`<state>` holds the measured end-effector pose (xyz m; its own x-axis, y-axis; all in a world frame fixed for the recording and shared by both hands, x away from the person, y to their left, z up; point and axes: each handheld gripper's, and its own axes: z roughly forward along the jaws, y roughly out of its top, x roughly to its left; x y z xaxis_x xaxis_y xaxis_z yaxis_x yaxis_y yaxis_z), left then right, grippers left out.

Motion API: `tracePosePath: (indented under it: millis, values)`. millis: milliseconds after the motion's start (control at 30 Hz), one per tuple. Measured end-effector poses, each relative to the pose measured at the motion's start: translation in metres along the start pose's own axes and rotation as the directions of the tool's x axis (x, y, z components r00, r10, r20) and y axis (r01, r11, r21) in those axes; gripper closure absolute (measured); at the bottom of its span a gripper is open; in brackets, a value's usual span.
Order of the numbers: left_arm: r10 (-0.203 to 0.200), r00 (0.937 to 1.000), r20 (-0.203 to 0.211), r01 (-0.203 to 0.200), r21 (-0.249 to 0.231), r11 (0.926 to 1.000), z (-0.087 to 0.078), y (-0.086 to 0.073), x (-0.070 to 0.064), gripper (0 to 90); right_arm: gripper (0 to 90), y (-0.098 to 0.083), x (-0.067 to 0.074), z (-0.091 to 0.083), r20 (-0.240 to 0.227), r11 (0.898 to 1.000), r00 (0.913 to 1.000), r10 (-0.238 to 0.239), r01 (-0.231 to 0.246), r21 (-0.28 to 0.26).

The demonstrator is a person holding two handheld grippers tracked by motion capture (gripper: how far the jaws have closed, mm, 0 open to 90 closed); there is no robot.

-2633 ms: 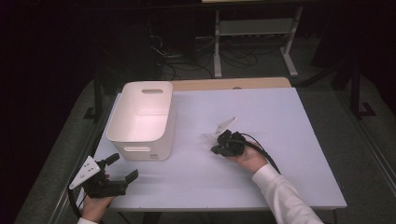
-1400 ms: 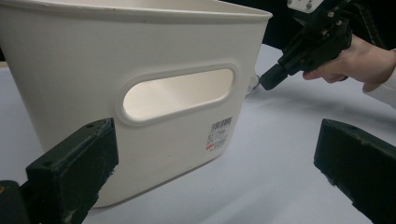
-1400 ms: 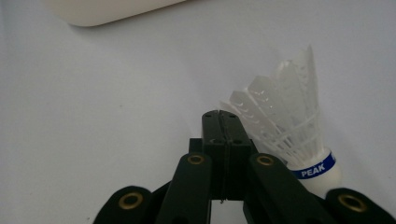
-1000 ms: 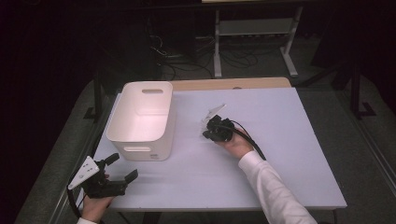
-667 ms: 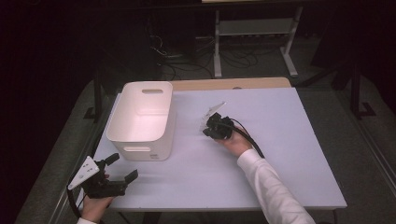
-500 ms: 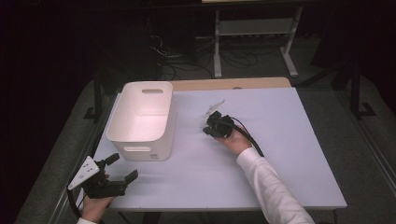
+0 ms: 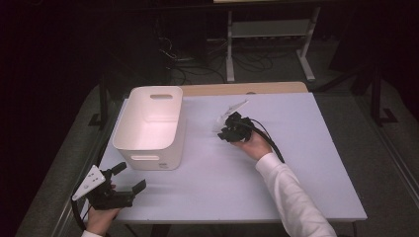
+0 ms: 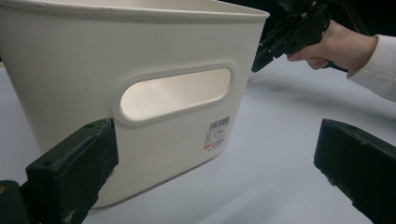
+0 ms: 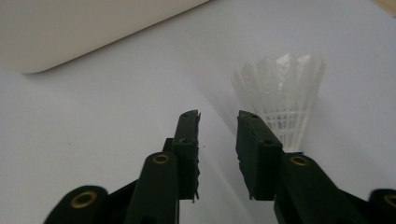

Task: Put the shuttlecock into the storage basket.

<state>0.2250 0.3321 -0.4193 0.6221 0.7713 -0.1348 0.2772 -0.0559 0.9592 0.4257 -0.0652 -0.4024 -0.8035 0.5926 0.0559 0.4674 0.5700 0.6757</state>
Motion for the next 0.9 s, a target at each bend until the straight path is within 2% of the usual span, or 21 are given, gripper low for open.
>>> tracePosePath:
  millis: [100, 200, 233, 300, 500, 633, 700, 733, 900]
  values:
    - [-0.004, 1.0000, 0.003, 0.004, -0.003, 1.0000, 0.001, 0.000, 0.000, 0.0, 57.4, 0.003, -0.002, -0.006, 0.002, 1.000, 1.0000, 0.002, -0.002, 0.004]
    - [0.003, 1.0000, 0.004, -0.003, 0.003, 1.0000, 0.001, 0.000, 0.000, 0.0, 47.8, 0.006, -0.004, -0.011, 0.038, 1.000, 0.9991, -0.019, 0.019, 0.007]
    - [0.002, 1.0000, 0.004, -0.002, 0.003, 1.0000, 0.001, 0.000, 0.000, 0.0, 45.3, 0.008, -0.005, -0.013, 0.032, 1.000, 0.9994, -0.010, 0.010, 0.003]
    - [0.003, 1.0000, 0.004, -0.003, 0.004, 1.0000, 0.001, 0.000, 0.000, 0.0, 39.0, 0.010, -0.008, -0.017, 0.041, 1.000, 0.9988, -0.028, 0.027, 0.012]
    - [0.006, 1.0000, 0.004, -0.006, 0.007, 1.0000, 0.001, 0.000, 0.000, 0.0, 19.3, 0.015, -0.014, -0.027, 0.048, 1.000, 0.9988, 0.011, -0.011, 0.000]
    - [0.005, 1.0000, 0.005, -0.005, 0.013, 0.9999, 0.001, 0.000, 0.000, 0.0, 8.8, 0.017, -0.021, -0.029, 0.031, 1.000, 0.9991, 0.030, -0.030, 0.001]
    - [0.006, 1.0000, 0.003, -0.006, 0.010, 0.9999, 0.001, 0.000, 0.000, 0.0, 0.3, 0.018, -0.024, -0.031, 0.028, 0.999, 0.9986, 0.045, -0.045, -0.009]
    - [0.008, 1.0000, 0.002, -0.008, 0.011, 0.9999, 0.001, 0.000, 0.001, 0.0, 0.0, 0.018, -0.026, -0.032, 0.019, 0.999, 0.9985, 0.051, -0.051, -0.006]
    - [0.002, 1.0000, 0.001, -0.002, 0.010, 1.0000, 0.001, 0.000, 0.000, 0.0, 0.0, 0.023, -0.032, -0.035, 0.031, 0.999, 0.9986, 0.044, -0.045, 0.028]
